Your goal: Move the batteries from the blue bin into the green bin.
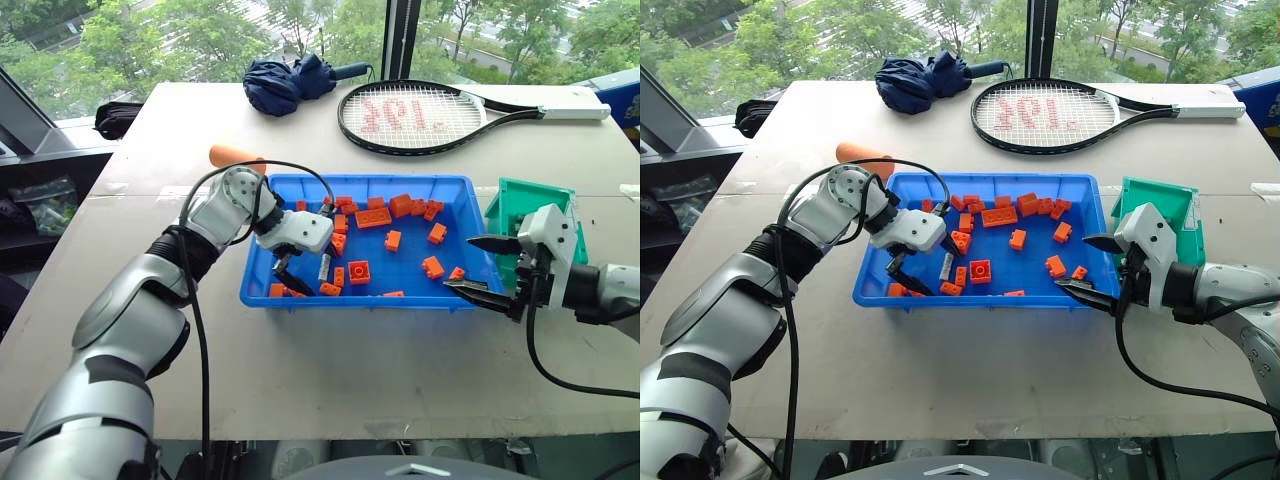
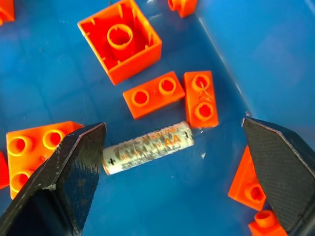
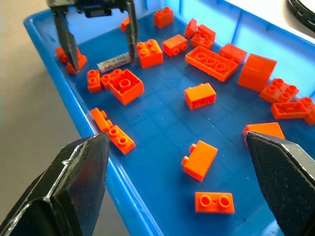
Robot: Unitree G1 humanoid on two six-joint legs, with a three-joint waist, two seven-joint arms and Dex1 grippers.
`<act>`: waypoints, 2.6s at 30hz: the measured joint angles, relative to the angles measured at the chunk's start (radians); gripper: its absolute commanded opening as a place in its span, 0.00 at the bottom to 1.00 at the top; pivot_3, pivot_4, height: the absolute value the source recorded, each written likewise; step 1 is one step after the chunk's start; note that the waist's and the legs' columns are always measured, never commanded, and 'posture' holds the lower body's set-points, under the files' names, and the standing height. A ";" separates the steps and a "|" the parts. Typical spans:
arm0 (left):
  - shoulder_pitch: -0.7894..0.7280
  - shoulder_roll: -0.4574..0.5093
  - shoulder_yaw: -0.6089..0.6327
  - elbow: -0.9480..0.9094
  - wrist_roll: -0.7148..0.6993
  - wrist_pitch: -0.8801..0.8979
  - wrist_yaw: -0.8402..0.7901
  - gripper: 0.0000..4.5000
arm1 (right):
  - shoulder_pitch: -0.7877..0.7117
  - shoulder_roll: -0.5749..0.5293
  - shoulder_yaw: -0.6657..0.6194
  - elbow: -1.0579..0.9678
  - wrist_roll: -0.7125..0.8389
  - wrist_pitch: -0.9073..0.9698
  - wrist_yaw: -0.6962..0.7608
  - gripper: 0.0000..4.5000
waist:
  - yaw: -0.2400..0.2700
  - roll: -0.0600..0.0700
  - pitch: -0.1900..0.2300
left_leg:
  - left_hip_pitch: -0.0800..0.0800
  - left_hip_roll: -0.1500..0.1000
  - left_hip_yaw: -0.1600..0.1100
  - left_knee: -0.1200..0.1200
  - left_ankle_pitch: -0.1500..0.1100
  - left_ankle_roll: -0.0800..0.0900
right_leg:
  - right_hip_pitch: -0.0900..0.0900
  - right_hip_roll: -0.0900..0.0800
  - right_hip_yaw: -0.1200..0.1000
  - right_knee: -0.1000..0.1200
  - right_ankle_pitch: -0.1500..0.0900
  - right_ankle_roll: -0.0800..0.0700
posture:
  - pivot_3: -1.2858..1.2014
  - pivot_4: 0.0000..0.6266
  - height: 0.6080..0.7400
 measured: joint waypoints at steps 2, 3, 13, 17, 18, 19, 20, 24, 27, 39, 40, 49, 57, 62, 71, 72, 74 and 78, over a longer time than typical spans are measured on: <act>-0.019 -0.022 0.001 0.049 0.020 -0.022 0.000 1.00 | 0.004 0.008 -0.003 -0.004 0.021 -0.011 0.006 0.98 | 0.001 0.000 0.000 | 0.000 0.000 0.000 0.000 0.000 0.000 | 0.000 0.000 0.000 0.000 0.000 0.000 | 0.52 0.24 1.00; -0.026 -0.035 0.003 0.073 0.035 -0.034 0.000 1.00 | 0.004 0.018 -0.003 -0.009 0.036 -0.021 0.009 0.98 | 0.001 0.000 0.000 | 0.000 0.000 0.000 0.000 0.000 0.000 | 0.000 0.000 0.000 0.000 0.000 0.000 | 0.52 0.24 1.00; -0.049 -0.085 0.023 0.153 0.096 -0.109 0.000 1.00 | 0.002 0.019 -0.002 -0.019 0.053 -0.054 0.018 0.98 | 0.001 0.000 0.000 | 0.000 0.000 0.000 0.000 0.000 0.000 | 0.000 0.000 0.000 0.000 0.000 0.000 | 0.52 0.24 1.00; -0.052 -0.096 0.039 0.173 0.125 -0.141 0.000 0.94 | -0.001 0.018 -0.002 -0.018 0.052 -0.065 0.018 1.00 | 0.000 0.000 0.000 | 0.000 0.000 0.000 0.000 0.000 0.000 | 0.000 0.000 0.000 0.000 0.000 0.000 | 0.52 0.24 1.00; -0.053 -0.097 0.040 0.176 0.132 -0.151 0.000 0.88 | -0.003 0.017 0.000 -0.018 0.051 -0.067 0.018 1.00 | 0.000 0.000 0.000 | 0.000 0.000 0.000 0.000 0.000 0.000 | 0.000 0.000 0.000 0.000 0.000 0.000 | 0.52 0.24 1.00; -0.054 -0.098 0.040 0.177 0.133 -0.154 0.000 0.82 | -0.003 0.017 0.000 -0.018 0.051 -0.067 0.019 1.00 | 0.000 0.000 0.000 | 0.000 0.000 0.000 0.000 0.000 0.000 | 0.000 0.000 0.000 0.000 0.000 0.000 | 0.52 0.24 1.00; -0.054 -0.099 0.040 0.177 0.136 -0.162 0.000 0.70 | -0.003 0.016 0.001 -0.017 0.049 -0.069 0.019 1.00 | 0.001 0.000 0.000 | 0.000 0.000 0.000 0.000 0.000 0.000 | 0.000 0.000 0.000 0.000 0.000 0.000 | 0.52 0.24 1.00; -0.054 -0.104 0.041 0.177 0.142 -0.183 0.001 0.31 | -0.004 0.016 0.002 -0.012 0.044 -0.072 0.019 1.00 | 0.000 0.000 0.000 | 0.000 0.000 0.000 0.000 0.000 0.000 | 0.000 0.000 0.000 0.000 0.000 0.000 | 0.52 0.24 1.00; -0.054 -0.105 0.041 0.177 0.143 -0.193 0.001 0.01 | -0.005 0.016 0.003 -0.006 0.038 -0.078 0.019 1.00 | 0.000 0.000 0.000 | 0.000 0.000 0.000 0.000 0.000 0.000 | 0.000 0.000 0.000 0.000 0.000 0.000 | 0.52 0.24 1.00; -0.055 -0.106 0.059 0.189 0.142 -0.193 0.000 0.01 | -0.017 0.016 0.013 0.010 0.025 -0.101 0.021 1.00 | 0.000 0.000 0.000 | 0.000 0.000 0.000 0.000 0.000 0.000 | 0.000 0.000 0.000 0.001 0.000 0.000 | 0.52 0.24 1.00; -0.055 -0.106 0.066 0.190 0.142 -0.189 0.000 0.01 | -0.018 0.016 0.014 0.012 0.024 -0.105 0.021 1.00 | 0.000 0.000 0.000 | 0.000 0.000 0.000 0.000 0.000 0.000 | 0.000 0.000 0.000 0.001 0.000 0.000 | 0.52 0.24 1.00; -0.101 -0.033 0.204 0.151 0.013 -0.040 0.000 0.14 | -0.035 0.018 0.039 0.021 0.011 -0.111 0.023 1.00 | -0.002 -0.001 0.000 | 0.000 0.000 -0.001 0.001 0.000 0.000 | 0.000 0.000 -0.001 0.001 0.000 0.000 | 0.52 0.24 1.00; -0.149 0.044 0.251 0.218 0.105 -0.026 0.002 0.92 | -0.061 0.044 0.071 0.046 -0.016 -0.132 0.017 1.00 | -0.001 -0.001 0.000 | 0.000 0.000 -0.001 0.000 0.000 0.000 | 0.000 0.000 -0.001 0.000 0.000 0.000 | 0.52 0.24 1.00; -0.191 0.065 0.270 0.295 0.212 -0.070 0.072 0.97 | -0.119 0.090 0.120 0.058 -0.054 -0.151 -0.022 1.00 | -0.002 -0.002 0.001 | 0.000 0.000 -0.001 0.000 0.000 0.000 | 0.000 0.000 -0.001 0.000 0.000 0.000 | 0.52 0.24 1.00; -0.186 0.134 0.367 0.338 0.225 -0.031 0.059 0.97 | -0.131 0.149 0.169 0.051 -0.090 -0.152 -0.086 1.00 | -0.004 -0.002 0.001 | 0.000 0.000 -0.001 0.000 0.000 0.000 | 0.000 0.000 -0.001 0.001 0.000 0.000 | 0.52 0.24 1.00; -0.173 0.137 0.377 0.330 0.224 -0.014 0.045 0.97 | -0.131 0.149 0.169 0.051 -0.094 -0.152 -0.089 1.00 | -0.004 -0.002 0.001 | 0.000 0.000 -0.001 0.000 0.000 0.000 | 0.000 0.000 -0.001 0.001 0.000 0.000 | 0.52 0.24 1.00; -0.150 0.132 0.391 0.319 0.219 0.015 0.033 0.97 | -0.131 0.155 0.175 0.051 -0.099 -0.153 -0.091 1.00 | -0.001 -0.002 0.001 | 0.000 0.000 -0.001 0.000 0.000 0.000 | 0.000 0.000 -0.002 0.001 0.000 0.000 | 0.52 0.24 1.00; -0.124 0.118 0.403 0.283 0.214 0.074 0.041 0.97 | -0.146 0.175 0.203 0.054 -0.116 -0.158 -0.094 1.00 | -0.001 -0.003 0.001 | -0.001 0.000 -0.001 0.001 0.000 0.000 | 0.000 0.000 -0.002 0.001 0.000 0.000 | 0.52 0.24 1.00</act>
